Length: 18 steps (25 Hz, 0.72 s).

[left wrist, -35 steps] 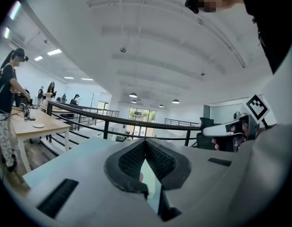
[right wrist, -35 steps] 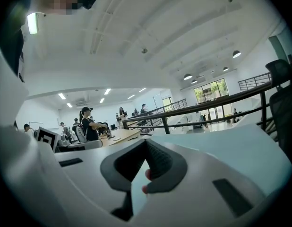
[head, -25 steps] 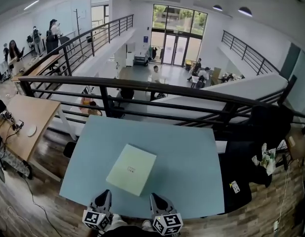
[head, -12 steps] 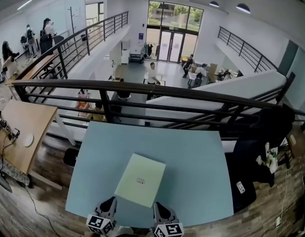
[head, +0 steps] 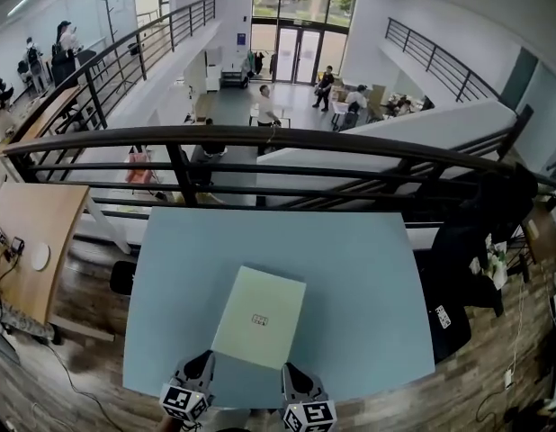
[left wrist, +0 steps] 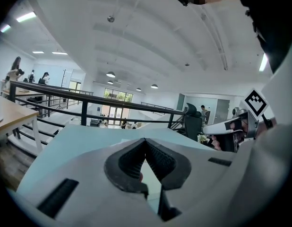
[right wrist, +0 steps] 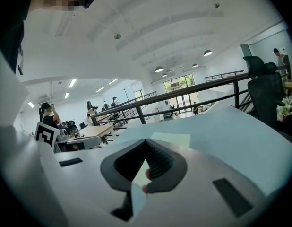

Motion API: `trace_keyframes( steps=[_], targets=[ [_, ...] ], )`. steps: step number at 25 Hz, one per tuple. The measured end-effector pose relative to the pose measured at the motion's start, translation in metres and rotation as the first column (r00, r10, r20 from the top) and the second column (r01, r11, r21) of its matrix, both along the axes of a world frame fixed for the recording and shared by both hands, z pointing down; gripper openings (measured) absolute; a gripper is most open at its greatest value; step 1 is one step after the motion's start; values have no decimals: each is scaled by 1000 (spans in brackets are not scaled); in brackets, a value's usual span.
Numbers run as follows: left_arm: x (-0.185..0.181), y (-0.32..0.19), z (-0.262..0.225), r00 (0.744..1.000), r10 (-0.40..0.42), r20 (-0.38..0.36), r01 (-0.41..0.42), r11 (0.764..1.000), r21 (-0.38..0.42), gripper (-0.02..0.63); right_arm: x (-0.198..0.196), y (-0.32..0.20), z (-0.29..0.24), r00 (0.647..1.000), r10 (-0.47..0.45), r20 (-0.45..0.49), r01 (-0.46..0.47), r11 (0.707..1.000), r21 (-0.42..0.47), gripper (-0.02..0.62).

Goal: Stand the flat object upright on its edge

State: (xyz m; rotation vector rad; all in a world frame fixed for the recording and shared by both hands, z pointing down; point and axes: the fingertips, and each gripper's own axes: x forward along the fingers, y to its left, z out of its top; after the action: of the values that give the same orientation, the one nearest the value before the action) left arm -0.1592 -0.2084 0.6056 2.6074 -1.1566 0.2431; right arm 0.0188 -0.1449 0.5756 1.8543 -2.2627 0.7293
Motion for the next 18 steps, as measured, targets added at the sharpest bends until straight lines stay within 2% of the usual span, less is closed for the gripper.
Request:
trace_keyframes(
  steps=[3, 7, 15, 18],
  targets=[
    [-2, 1, 12, 1000, 12, 7, -11, 1000, -21, 2, -3, 2, 7, 1000, 7, -4, -7, 1000, -13, 6],
    [-3, -3, 18, 1000, 21, 18, -21, 1000, -11, 2, -2, 2, 27, 1000, 21, -10, -21, 1000, -1, 5],
    [-19, -6, 32, 1000, 23, 2, -23, 998, -56, 2, -7, 7, 45, 999, 41, -24, -42, 998, -36, 6],
    [-26, -10, 46, 1000, 23, 18, -21, 998, -67, 2, -7, 7, 60, 999, 52, -15, -53, 997, -59, 6]
  ],
)
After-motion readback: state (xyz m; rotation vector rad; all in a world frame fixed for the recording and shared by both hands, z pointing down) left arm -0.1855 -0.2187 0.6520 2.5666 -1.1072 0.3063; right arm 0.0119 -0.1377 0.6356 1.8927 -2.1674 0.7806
